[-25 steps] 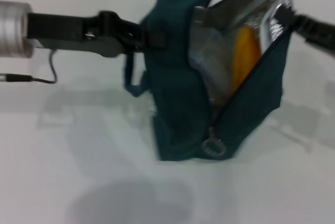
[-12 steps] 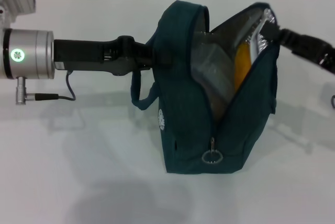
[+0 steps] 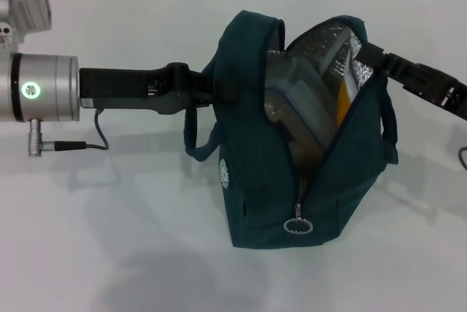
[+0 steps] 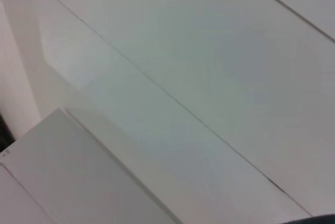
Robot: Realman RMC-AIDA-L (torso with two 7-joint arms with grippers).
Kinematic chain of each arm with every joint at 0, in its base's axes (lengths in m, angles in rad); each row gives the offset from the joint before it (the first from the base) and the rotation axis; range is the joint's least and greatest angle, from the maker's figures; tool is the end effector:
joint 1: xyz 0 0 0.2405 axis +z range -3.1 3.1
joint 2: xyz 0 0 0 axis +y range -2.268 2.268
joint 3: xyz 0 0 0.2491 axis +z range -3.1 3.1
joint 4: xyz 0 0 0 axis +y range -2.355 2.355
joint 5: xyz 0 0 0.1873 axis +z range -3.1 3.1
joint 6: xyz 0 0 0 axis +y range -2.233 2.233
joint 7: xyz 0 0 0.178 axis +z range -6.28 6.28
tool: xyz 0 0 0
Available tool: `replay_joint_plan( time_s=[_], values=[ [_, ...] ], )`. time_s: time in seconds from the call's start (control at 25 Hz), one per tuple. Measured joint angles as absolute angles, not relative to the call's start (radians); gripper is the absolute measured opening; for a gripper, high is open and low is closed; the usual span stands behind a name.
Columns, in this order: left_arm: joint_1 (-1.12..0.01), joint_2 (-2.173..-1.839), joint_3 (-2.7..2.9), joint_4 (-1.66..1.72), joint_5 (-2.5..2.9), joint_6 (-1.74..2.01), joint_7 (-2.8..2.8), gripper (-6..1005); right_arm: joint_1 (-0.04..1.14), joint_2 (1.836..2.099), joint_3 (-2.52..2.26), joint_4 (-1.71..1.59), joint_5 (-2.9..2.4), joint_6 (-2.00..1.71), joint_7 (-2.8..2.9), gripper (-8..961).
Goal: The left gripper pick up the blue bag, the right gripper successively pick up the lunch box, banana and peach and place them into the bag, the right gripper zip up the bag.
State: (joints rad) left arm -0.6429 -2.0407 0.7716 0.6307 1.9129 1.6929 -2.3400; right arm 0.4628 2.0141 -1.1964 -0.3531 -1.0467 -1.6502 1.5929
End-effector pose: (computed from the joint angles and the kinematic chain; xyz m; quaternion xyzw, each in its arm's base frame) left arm -0.1767 0.3248 -0.0203 0.7827 0.5559 0.2652 0.0891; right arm 0.1885 0.3058 -0.0047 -0.7714 0.3767 0.5121 0.0266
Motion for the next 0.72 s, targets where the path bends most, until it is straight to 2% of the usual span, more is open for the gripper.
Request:
replay_joint_plan(
  time_s=[0.12, 0.56, 0.68, 0.72],
  values=[
    [-0.643, -2.045, 0.772, 0.63, 1.914, 1.697, -2.336, 46, 0.439, 2.014, -1.195, -0.356, -1.046, -1.684, 1.566, 127],
    [-0.645, -2.047, 0.772, 0.63, 1.916, 1.697, -2.326, 46, 0.35, 2.009, -1.153, -0.359, -1.061, -1.901, 1.397, 596],
    [-0.643, -2.047, 0.771, 0.63, 1.917, 1.694, -2.326, 46, 0.339, 2.007, -1.162, -0.354, -1.13, -1.966, 1.274, 816],
    [-0.643, -2.046, 0.77, 0.63, 1.917, 1.693, -2.326, 46, 0.336, 2.007, -1.162, -0.353, -1.165, -1.991, 1.226, 821]
  ],
)
